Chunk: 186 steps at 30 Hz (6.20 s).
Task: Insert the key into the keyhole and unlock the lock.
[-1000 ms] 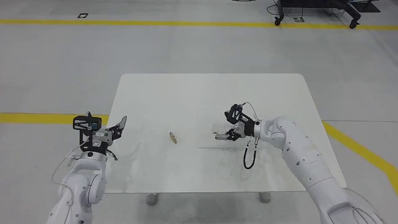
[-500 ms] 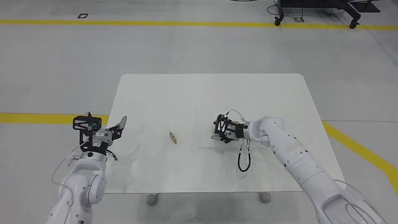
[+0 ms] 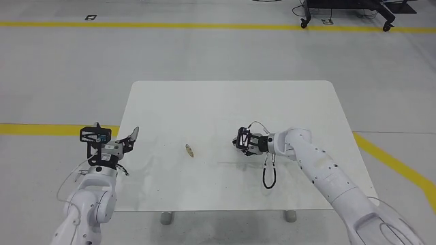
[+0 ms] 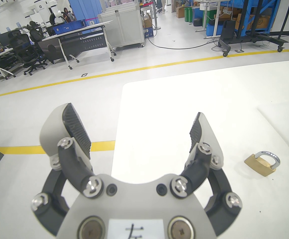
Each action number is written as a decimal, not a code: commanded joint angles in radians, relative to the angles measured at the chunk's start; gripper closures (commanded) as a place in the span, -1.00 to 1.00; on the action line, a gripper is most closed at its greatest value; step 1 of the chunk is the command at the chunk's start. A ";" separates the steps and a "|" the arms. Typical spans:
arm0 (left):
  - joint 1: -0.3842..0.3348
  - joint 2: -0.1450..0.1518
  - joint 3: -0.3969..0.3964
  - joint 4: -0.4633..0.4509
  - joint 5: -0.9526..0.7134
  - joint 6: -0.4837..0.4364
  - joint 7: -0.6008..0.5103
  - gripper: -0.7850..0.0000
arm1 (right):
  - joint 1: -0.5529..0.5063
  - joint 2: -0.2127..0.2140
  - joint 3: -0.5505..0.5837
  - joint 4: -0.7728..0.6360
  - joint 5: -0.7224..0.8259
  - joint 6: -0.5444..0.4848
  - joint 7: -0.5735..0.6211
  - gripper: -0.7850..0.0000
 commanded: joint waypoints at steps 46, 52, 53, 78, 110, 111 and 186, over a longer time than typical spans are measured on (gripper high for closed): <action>-0.531 -0.074 0.509 0.250 -0.083 -0.261 -0.284 -1.00 | 0.000 0.022 0.018 0.167 -0.038 0.016 -0.620 1.00; -0.625 -0.103 0.613 0.352 -0.056 -0.251 -0.306 -1.00 | 0.000 0.022 0.018 0.167 -0.038 0.016 -0.620 1.00; -0.639 -0.110 0.634 0.369 -0.058 -0.247 -0.304 -1.00 | 0.000 0.022 0.018 0.167 -0.038 0.016 -0.620 1.00; -0.788 -0.184 0.797 0.689 0.013 -0.266 -0.259 -1.00 | 0.000 0.022 0.018 0.167 -0.038 0.016 -0.620 1.00; -0.392 -0.052 0.300 0.208 -0.111 -0.400 -0.078 -1.00 | -0.036 0.009 0.055 0.167 0.216 -0.032 -0.616 1.00; -0.402 -0.054 0.300 0.234 -0.163 -0.411 -0.080 -1.00 | -0.040 0.004 0.061 0.174 0.286 -0.067 -0.605 1.00; -0.797 -0.113 0.604 0.886 -1.526 -0.939 -0.853 0.47 | 0.053 -0.091 -0.258 0.188 1.273 -0.132 -0.184 1.00</action>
